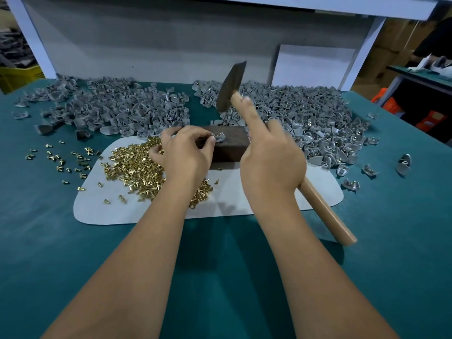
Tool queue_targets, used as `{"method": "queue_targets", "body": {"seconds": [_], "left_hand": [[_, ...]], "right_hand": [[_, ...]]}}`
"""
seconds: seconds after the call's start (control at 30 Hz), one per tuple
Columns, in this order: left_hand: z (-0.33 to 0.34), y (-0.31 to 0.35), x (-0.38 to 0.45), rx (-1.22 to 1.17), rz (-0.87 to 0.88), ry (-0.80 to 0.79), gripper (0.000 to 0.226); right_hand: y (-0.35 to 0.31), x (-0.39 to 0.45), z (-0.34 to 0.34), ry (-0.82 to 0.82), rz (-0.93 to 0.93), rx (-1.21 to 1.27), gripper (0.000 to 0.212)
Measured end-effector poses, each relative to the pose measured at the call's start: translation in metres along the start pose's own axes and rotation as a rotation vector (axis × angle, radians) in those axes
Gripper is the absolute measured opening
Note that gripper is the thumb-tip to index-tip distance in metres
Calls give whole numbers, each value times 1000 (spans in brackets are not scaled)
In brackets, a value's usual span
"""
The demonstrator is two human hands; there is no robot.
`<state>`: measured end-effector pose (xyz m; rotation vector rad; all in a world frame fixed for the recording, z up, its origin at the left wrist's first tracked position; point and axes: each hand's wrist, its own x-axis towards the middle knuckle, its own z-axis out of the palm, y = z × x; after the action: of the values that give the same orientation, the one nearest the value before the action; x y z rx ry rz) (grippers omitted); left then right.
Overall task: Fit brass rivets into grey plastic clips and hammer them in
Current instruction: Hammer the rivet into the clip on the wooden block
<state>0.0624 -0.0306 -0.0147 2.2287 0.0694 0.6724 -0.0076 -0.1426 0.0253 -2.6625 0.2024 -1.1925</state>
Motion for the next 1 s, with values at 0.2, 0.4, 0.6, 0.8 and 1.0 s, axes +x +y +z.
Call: {"method": "queue_targets", "body": {"seconds": [0.2, 0.4, 0.6, 0.8, 1.0], "left_hand": [[2, 0, 0, -7, -9, 15, 9], [5, -1, 1, -31, 7, 35, 7], [9, -2, 0, 7, 18, 99, 4], [10, -4, 3, 53, 15, 80, 5], [9, -3, 1, 40, 32, 101, 5]], "right_hand": [[6, -1, 1, -175, -72, -91, 75], [5, 4, -4, 47, -12, -39, 75], [7, 5, -6, -15, 1, -30, 75], [11, 1, -3, -43, -25, -40, 76], [10, 1, -2, -40, -32, -38, 73]]}}
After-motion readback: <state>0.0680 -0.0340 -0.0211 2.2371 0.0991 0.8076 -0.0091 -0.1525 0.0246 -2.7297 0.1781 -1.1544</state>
